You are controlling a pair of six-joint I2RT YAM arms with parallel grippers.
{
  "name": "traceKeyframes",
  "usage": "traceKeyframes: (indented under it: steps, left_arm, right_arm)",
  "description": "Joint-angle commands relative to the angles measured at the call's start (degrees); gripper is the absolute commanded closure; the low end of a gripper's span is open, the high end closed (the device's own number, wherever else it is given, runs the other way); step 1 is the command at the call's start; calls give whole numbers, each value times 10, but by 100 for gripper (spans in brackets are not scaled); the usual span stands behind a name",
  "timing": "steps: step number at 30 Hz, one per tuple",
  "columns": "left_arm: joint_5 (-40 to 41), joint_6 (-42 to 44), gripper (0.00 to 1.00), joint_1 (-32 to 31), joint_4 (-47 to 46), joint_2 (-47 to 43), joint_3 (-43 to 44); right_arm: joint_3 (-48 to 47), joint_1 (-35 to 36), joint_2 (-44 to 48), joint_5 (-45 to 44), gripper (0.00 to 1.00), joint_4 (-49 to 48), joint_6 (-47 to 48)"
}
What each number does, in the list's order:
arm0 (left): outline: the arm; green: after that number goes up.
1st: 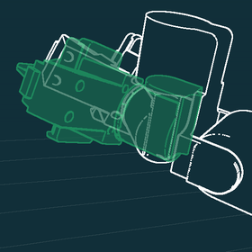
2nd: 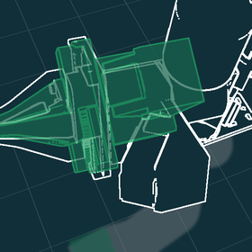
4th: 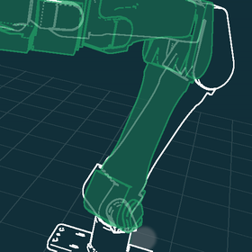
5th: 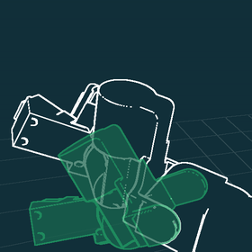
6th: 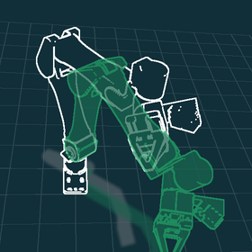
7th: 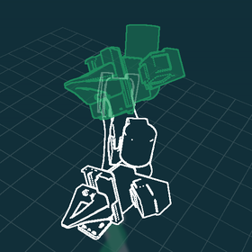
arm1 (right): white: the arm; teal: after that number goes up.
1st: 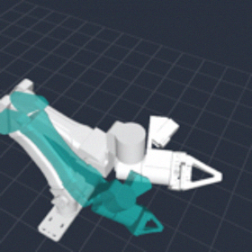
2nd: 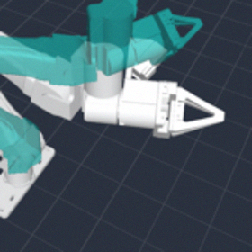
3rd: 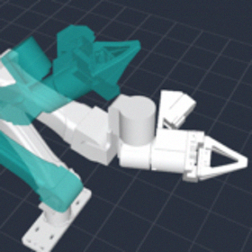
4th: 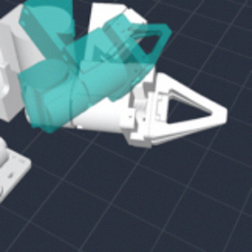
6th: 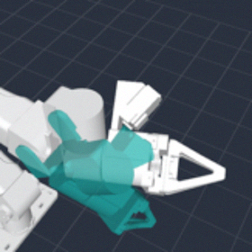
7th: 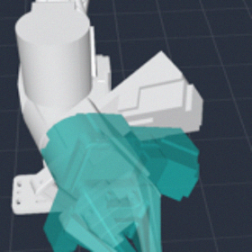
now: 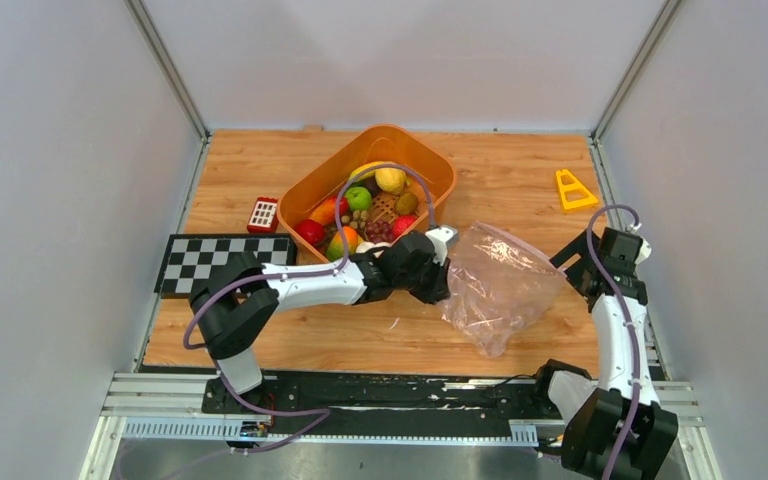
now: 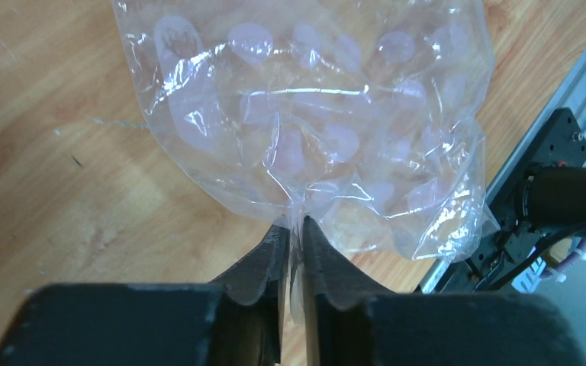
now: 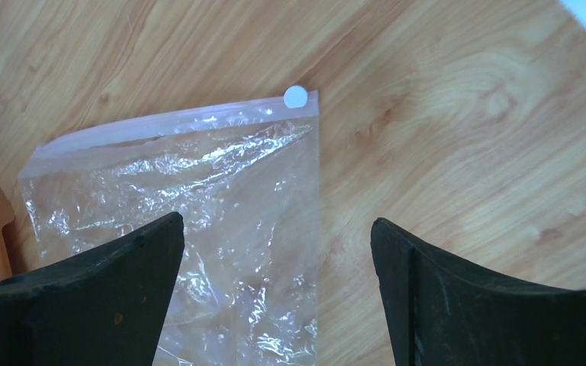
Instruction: Place the food in the zip-top bag and seal the zipper
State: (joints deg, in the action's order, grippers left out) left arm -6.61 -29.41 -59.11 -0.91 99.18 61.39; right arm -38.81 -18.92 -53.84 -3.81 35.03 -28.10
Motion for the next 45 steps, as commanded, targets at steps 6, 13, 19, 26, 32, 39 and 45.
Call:
traceKeyframes:
  steps: [6, 13, 19, 26, 32, 39, 45]
  left_arm:
    - [-10, 31, 52, -9, 39, -57, -22]
    - [-21, 72, 35, -9, 45, -103, -14]
    - [-26, 100, 31, -8, 54, -127, -4]
    - [-12, 129, 29, -9, 64, -153, -6]
    - [-4, 174, 27, -9, 117, -146, 40]
    - [-3, 171, 25, -8, 119, -138, 76]
    - [13, 180, 21, 1, 131, -154, 118]
  right_arm:
    - [53, -7, -74, 71, 14, -98, -43]
    - [101, -16, -99, 108, 22, -180, -54]
    - [137, -16, -125, 150, 33, -259, -62]
    - [208, -16, -90, 160, 71, -345, -89]
    - [209, -16, -19, 137, 100, -325, -46]
    - [183, -16, 95, 176, 100, -310, 18]
    - [117, -16, 89, 274, 100, -310, 49]
